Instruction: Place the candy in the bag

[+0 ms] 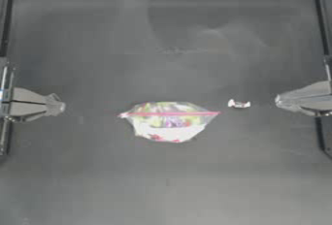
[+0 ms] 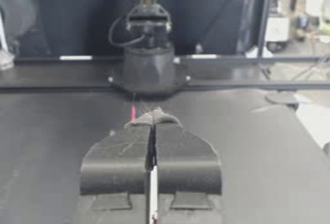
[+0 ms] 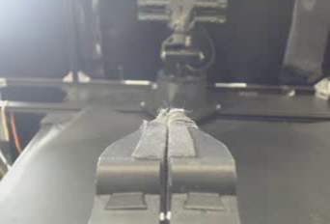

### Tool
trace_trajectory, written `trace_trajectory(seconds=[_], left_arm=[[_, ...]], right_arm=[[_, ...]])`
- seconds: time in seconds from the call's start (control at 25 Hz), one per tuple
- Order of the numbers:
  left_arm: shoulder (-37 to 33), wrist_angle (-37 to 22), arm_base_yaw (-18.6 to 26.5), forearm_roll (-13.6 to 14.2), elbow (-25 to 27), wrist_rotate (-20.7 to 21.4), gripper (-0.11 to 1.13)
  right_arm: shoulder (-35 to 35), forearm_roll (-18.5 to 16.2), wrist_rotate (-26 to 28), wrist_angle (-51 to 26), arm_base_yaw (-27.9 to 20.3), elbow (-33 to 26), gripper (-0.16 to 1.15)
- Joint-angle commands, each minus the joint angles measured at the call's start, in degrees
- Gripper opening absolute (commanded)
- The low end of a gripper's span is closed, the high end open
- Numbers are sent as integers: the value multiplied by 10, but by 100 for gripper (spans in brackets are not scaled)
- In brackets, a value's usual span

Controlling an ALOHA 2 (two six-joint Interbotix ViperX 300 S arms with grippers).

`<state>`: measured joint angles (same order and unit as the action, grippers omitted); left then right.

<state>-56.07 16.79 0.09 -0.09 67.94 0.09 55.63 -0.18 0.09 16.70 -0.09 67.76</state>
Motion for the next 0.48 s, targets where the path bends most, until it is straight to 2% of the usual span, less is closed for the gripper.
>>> trace_trajectory(seconds=[0.04, 0.2, 0.32, 0.4, 0.48], left_arm=[[8, 7, -6, 0, -4, 3, -4], [7, 7, -6, 0, -5, 4, 9], [6, 7, -5, 2, -5, 4, 13], [5, 7, -5, 2, -6, 4, 26], [5, 7, -5, 2, -6, 4, 48]], right_arm=[[-3, 7, 5, 10, 0, -7, -7], [-3, 9, 6, 17, 1, -6, 9], [-5, 7, 5, 17, 1, -9, 13], [-9, 6, 3, 16, 1, -11, 20], [-11, -1, 3, 17, 1, -11, 37]])
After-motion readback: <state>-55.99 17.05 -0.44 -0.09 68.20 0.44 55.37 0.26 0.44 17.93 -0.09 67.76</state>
